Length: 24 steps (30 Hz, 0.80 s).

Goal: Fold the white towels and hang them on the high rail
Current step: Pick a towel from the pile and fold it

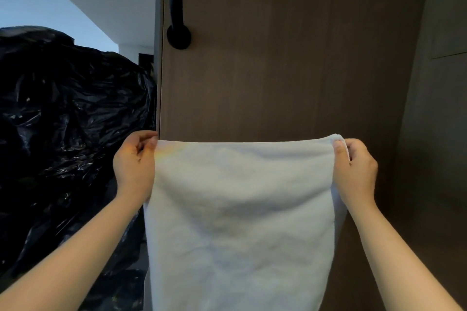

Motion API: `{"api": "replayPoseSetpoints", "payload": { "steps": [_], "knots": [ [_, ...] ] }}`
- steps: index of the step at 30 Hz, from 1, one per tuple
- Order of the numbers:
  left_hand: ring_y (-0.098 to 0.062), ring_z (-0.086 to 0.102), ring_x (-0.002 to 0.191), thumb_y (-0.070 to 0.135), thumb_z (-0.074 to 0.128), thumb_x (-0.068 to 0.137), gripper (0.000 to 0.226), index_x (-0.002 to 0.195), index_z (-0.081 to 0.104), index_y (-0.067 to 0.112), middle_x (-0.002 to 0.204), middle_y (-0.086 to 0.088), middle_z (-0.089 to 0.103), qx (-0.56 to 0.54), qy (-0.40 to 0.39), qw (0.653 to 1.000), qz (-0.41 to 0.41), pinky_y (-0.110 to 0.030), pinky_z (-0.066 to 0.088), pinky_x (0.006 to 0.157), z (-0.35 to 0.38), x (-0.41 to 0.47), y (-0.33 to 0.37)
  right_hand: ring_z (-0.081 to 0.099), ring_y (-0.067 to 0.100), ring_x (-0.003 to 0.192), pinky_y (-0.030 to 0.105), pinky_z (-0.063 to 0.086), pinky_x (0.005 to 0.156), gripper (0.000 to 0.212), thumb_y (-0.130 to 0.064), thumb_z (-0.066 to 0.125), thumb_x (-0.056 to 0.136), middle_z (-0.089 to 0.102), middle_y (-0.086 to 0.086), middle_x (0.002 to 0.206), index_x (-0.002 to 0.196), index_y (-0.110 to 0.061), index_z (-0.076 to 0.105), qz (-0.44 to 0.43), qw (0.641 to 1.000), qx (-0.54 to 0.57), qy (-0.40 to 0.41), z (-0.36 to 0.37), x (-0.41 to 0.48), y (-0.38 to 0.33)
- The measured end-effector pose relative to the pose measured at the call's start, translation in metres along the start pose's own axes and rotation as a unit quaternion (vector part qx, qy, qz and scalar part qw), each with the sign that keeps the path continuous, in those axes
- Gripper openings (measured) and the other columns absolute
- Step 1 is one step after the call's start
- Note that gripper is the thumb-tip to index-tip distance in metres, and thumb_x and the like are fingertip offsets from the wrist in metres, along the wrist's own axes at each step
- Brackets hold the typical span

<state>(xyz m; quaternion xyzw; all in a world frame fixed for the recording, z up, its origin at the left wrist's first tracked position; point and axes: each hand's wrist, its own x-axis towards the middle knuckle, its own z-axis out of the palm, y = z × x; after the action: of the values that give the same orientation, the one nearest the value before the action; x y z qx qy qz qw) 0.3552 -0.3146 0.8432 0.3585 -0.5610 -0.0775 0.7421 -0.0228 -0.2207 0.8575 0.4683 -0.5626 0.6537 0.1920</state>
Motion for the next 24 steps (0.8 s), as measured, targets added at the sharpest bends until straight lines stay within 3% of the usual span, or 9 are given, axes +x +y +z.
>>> {"api": "replayPoseSetpoints", "payload": {
  "steps": [5,8,13,16,19,21,24],
  "knots": [
    [0.002,0.058,0.081,0.021,0.055,0.096,0.012,0.102,0.066,0.024,0.087,0.016,0.063,0.001,-0.013,1.000,-0.028,-0.015,0.041,0.069,-0.005,0.002,-0.011,0.053,0.009,0.056,0.021,0.041,0.052,0.042,-0.045,0.054,0.096,0.057,-0.002,0.061,0.067,-0.014,0.056,0.045,0.987,0.117,-0.100,0.000,0.002,-0.003],
    [0.001,0.057,0.083,0.019,0.055,0.096,0.012,0.101,0.065,0.024,0.087,0.015,0.062,0.020,-0.022,0.999,-0.027,-0.015,0.040,0.069,-0.004,0.003,-0.014,0.051,0.020,0.060,0.026,0.039,0.053,0.045,-0.043,0.054,0.097,0.056,0.008,0.065,0.068,-0.008,0.054,0.024,0.991,0.113,-0.063,0.004,0.003,-0.007],
    [-0.001,0.057,0.079,0.026,0.057,0.096,0.018,0.109,0.068,0.021,0.086,0.012,0.064,0.048,-0.045,0.997,-0.043,-0.012,0.037,0.067,0.000,0.006,-0.012,0.048,0.005,0.054,0.021,0.038,0.051,0.043,-0.040,0.055,0.097,0.053,0.004,0.061,0.066,-0.010,0.054,0.032,0.995,0.092,-0.019,0.014,0.007,-0.007],
    [0.000,0.063,0.071,0.045,0.069,0.083,0.018,0.086,0.072,0.028,0.073,0.012,0.069,0.048,-0.090,0.989,-0.109,-0.017,0.043,0.059,-0.004,0.004,-0.012,0.048,0.004,0.052,0.022,0.037,0.051,0.042,-0.037,0.055,0.097,0.052,0.005,0.060,0.067,-0.007,0.054,0.048,0.995,0.083,0.002,0.018,0.005,0.002],
    [-0.014,0.066,0.061,0.044,0.077,0.076,0.024,0.076,0.075,0.020,0.070,0.000,0.074,-0.006,-0.187,0.963,-0.193,-0.026,0.050,0.054,-0.011,0.004,-0.014,0.046,0.008,0.051,0.023,0.037,0.051,0.042,-0.036,0.054,0.097,0.051,0.005,0.059,0.066,-0.008,0.054,0.056,0.996,0.067,0.003,0.019,0.003,0.010],
    [-0.012,0.062,0.056,0.042,0.076,0.078,0.021,0.073,0.073,0.021,0.066,0.001,0.072,0.005,-0.197,0.964,-0.179,-0.026,0.048,0.051,-0.011,0.005,-0.015,0.049,0.007,0.052,0.020,0.037,0.050,0.040,-0.037,0.054,0.097,0.052,0.002,0.059,0.065,-0.013,0.054,0.056,0.997,0.053,0.008,0.021,0.002,0.013],
    [-0.014,0.049,0.053,0.038,0.068,0.086,0.031,0.065,0.055,0.018,0.056,0.000,0.054,0.081,-0.134,0.984,-0.087,-0.027,0.036,0.048,-0.003,0.006,-0.015,0.056,0.001,0.057,0.008,0.036,0.046,0.035,-0.040,0.053,0.097,0.054,-0.006,0.061,0.067,-0.023,0.054,0.041,0.999,0.028,0.009,0.028,0.002,0.012]
  ]
}}
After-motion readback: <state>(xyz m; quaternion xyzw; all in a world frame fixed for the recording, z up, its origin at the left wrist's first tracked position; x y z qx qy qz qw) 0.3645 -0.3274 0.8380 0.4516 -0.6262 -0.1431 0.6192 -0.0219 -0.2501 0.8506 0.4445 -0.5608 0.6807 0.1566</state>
